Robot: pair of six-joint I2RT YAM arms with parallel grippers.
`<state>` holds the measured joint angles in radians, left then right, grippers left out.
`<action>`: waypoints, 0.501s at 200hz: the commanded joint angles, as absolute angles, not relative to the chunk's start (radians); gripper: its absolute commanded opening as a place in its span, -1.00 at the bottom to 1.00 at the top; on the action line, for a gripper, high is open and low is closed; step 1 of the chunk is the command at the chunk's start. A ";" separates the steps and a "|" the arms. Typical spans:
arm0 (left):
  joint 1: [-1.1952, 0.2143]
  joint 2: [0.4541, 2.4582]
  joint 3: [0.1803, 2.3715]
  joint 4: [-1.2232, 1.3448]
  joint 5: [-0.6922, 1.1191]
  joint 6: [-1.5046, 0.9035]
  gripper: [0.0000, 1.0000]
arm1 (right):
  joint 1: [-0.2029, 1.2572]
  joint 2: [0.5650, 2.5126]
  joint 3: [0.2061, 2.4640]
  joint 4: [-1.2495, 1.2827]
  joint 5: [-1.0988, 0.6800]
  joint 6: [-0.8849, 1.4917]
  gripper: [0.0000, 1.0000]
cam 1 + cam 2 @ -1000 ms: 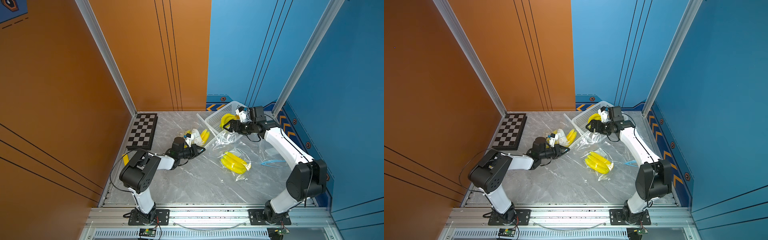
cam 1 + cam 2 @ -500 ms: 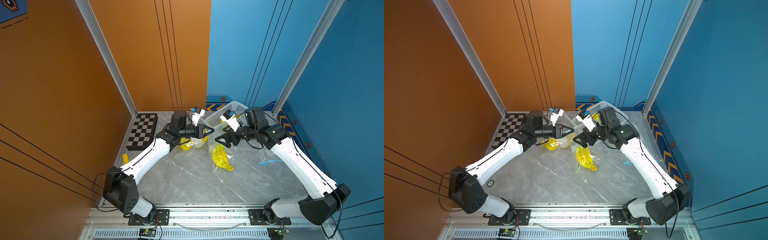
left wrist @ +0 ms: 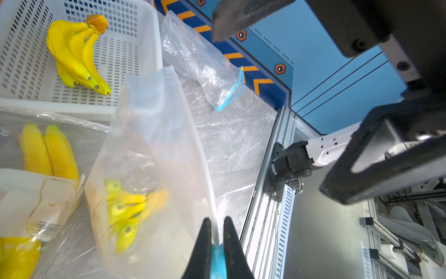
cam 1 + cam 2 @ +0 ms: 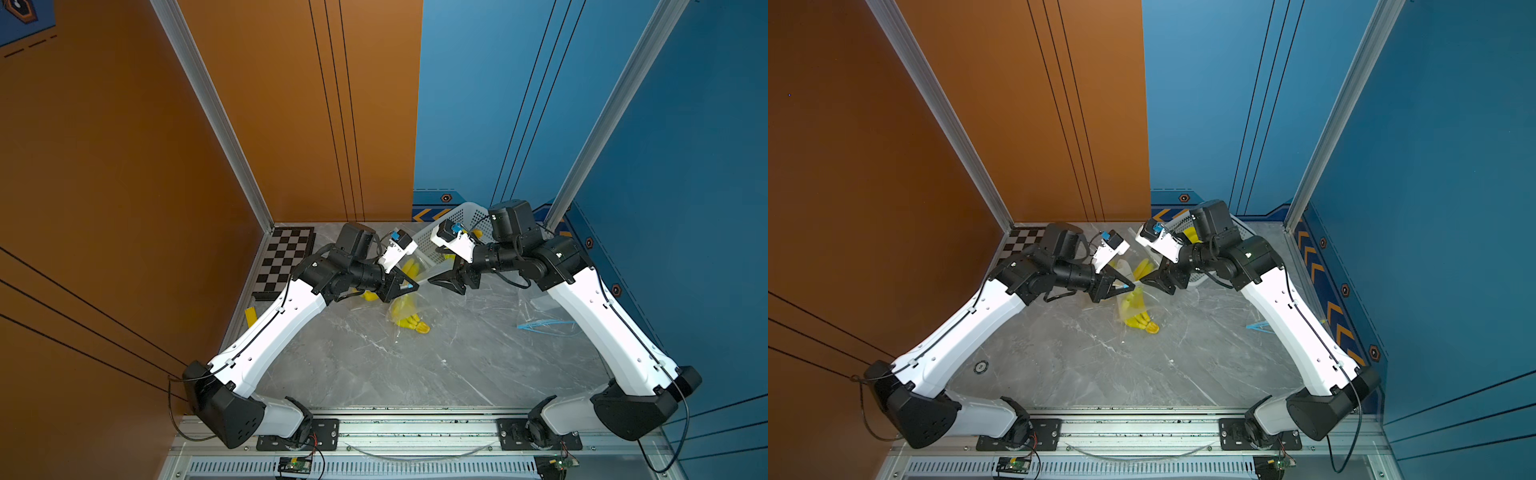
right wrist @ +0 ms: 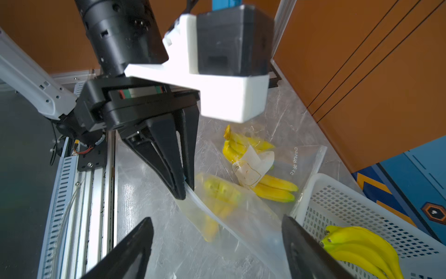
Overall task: Open the zip-top bag and take out the banana
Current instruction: Pick up the zipper food storage bag at the center of the board, then unzip the zipper on the zipper food storage bag.
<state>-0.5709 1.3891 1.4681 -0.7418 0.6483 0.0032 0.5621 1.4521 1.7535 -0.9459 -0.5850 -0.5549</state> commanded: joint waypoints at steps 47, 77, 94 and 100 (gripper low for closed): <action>-0.591 1.319 1.469 -0.850 0.547 0.083 -0.91 | 0.584 1.529 1.742 -1.060 -0.653 -0.735 0.44; -0.589 1.316 1.473 -0.849 0.541 0.071 -0.91 | 0.617 1.556 1.697 -1.020 -0.646 -0.733 0.10; -0.589 1.315 1.474 -0.848 0.540 0.066 -0.91 | 0.620 1.545 1.646 -0.933 -0.643 -0.698 -0.05; -0.588 1.315 1.474 -0.849 0.537 0.065 -0.91 | 0.621 1.541 1.636 -0.908 -0.643 -0.689 -0.11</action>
<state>-0.5838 1.3281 1.4662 -0.8284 0.5587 0.0631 0.6132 1.5429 1.6905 -0.9943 -0.6273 -0.7074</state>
